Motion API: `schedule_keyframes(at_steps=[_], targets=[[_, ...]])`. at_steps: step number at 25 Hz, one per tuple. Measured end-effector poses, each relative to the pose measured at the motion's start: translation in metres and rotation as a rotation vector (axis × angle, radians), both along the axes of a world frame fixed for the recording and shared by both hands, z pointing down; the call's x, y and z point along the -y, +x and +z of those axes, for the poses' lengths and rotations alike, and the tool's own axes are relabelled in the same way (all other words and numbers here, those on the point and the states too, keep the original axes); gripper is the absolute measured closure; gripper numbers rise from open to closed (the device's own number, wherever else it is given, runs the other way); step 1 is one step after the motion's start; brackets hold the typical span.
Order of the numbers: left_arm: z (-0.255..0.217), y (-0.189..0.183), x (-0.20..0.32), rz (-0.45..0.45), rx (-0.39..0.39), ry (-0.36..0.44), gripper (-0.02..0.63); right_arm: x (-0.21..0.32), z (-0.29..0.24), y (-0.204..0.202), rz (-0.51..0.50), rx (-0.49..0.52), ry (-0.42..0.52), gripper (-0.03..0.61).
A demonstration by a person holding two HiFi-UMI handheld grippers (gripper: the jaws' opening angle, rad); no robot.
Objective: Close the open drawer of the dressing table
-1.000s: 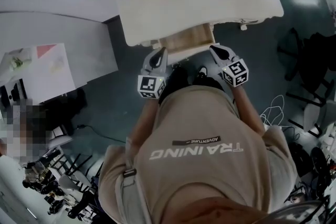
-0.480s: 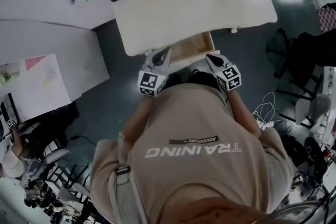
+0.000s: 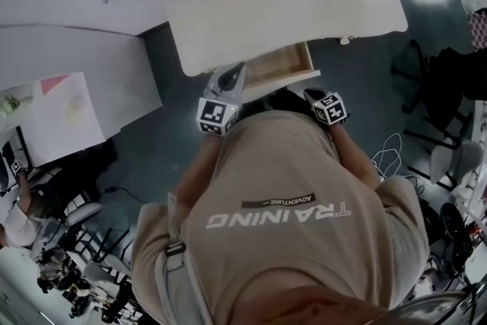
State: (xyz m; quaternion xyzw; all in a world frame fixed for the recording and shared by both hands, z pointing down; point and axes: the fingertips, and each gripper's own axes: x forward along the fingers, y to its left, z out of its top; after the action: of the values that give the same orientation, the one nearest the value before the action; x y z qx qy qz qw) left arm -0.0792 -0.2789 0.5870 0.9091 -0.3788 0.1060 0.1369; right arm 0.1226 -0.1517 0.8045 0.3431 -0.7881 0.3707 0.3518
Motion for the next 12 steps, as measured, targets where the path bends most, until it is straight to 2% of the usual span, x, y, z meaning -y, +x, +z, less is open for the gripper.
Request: schedule_keyframes(at_steps=[3,6,12], targets=[[-0.003,0.005,-0.001,-0.042,0.001,-0.010,0.607,-0.004,0.024,0.010,-0.059,-0.008,-0.064,0.575],[0.002,0.011,-0.007,-0.068,0.000,-0.043,0.607,-0.004,0.026,0.010,-0.107,0.006,-0.113,0.575],[0.013,0.003,-0.008,-0.135,0.009,-0.061,0.607,0.021,0.036,0.003,-0.101,0.064,-0.168,0.575]])
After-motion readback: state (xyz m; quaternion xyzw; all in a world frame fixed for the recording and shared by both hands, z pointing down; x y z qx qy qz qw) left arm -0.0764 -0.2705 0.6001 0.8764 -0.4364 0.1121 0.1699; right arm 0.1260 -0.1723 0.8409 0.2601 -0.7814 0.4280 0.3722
